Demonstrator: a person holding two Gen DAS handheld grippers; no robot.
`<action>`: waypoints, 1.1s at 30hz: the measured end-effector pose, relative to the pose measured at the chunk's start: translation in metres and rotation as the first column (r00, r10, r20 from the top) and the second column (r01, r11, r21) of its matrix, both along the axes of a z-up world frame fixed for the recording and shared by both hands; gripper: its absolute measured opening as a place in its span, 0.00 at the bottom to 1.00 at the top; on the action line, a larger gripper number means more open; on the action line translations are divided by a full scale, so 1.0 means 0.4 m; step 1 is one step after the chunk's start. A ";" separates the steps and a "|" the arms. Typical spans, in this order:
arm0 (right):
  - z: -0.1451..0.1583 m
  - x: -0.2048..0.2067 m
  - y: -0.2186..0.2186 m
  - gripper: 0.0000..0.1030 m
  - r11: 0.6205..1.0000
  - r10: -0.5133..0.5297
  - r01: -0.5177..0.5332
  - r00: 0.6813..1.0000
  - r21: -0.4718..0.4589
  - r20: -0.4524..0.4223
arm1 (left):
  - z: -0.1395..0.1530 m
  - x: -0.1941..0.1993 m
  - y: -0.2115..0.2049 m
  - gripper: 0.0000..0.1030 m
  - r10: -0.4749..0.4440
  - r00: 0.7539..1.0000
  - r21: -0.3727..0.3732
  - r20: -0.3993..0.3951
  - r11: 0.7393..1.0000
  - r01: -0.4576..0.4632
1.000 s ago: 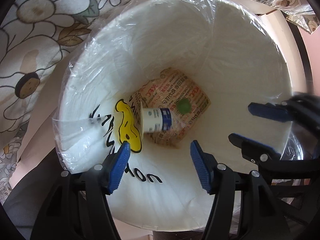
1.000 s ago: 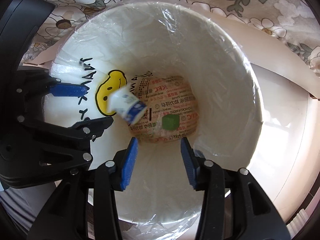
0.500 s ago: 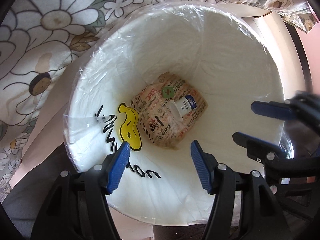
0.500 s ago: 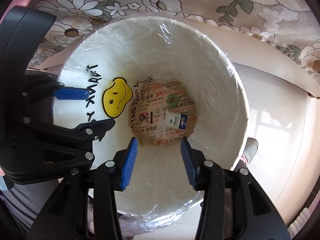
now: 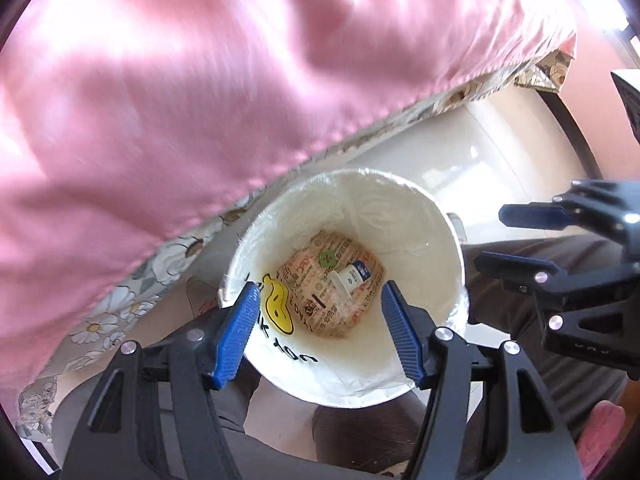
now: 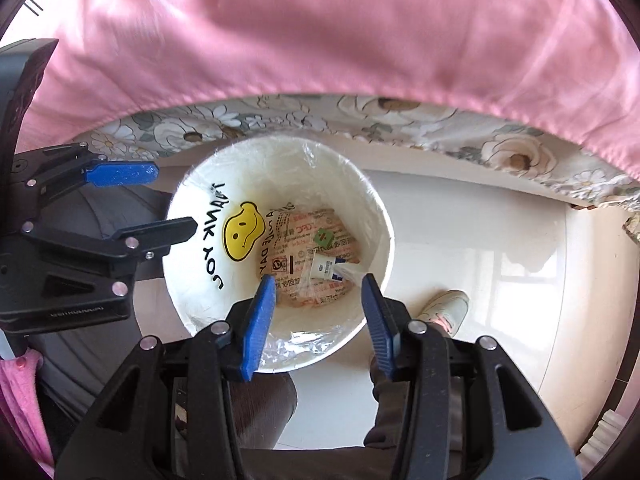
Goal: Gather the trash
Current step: 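Move both open tools back over the bed toward the remaining trash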
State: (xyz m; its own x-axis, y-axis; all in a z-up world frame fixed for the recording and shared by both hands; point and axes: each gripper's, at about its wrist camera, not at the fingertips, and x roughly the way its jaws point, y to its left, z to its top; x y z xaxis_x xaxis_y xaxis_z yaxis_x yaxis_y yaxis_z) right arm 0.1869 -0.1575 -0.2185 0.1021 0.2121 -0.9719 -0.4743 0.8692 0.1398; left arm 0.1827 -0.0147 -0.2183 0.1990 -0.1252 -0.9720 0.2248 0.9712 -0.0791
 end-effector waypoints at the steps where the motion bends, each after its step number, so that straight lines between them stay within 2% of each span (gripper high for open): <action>1: 0.031 0.007 -0.006 0.44 1.000 0.000 0.000 1.000 0.003 0.023 | 0.043 0.002 0.001 0.64 0.008 1.000 0.005 0.028 1.000 -0.008; 6: 0.204 0.032 -0.027 0.44 0.999 0.014 -0.020 0.988 0.032 0.154 | 0.260 0.024 0.011 0.64 0.049 0.979 0.034 0.197 0.998 -0.056; 9: 0.301 0.058 -0.029 0.44 0.998 0.021 -0.035 0.974 0.058 0.226 | 0.369 0.045 0.010 0.71 0.065 0.961 0.038 0.270 0.996 -0.078; 15: 0.464 0.120 -0.036 0.50 0.992 0.053 -0.090 0.938 0.091 0.344 | 0.516 0.105 -0.007 0.78 0.065 0.924 0.064 0.376 0.993 -0.096; 18: 0.517 0.165 -0.044 0.50 0.990 0.054 -0.100 0.925 0.104 0.376 | 0.556 0.148 -0.012 0.80 0.087 0.916 0.059 0.392 0.991 -0.120; 21: 0.560 0.218 -0.045 0.56 0.990 0.049 -0.100 0.908 0.103 0.415 | 0.569 0.185 -0.010 0.83 0.127 0.907 0.045 0.402 0.986 -0.158; 23: 0.585 0.251 -0.045 0.57 0.989 0.047 -0.102 0.901 0.106 0.431 | 0.570 0.215 -0.006 0.83 0.147 0.905 0.036 0.400 0.984 -0.175; 27: 0.615 0.326 -0.047 0.57 0.989 0.044 -0.103 0.889 0.106 0.456 | 0.577 0.285 -0.011 0.84 0.156 0.902 0.056 0.402 0.979 -0.195; 33: 0.626 0.449 -0.044 0.59 0.987 0.049 -0.113 0.883 0.110 0.467 | 0.588 0.394 -0.002 0.84 0.213 0.887 0.029 0.409 0.969 -0.246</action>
State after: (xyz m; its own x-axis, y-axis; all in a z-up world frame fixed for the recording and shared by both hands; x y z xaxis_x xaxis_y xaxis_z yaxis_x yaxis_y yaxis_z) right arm 0.3665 -0.1752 0.0320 0.5091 0.3602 -0.7818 -0.5805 0.8143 -0.0028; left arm 0.3402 -0.0156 0.0170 0.5869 0.0439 -0.8084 -0.0088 0.9988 0.0478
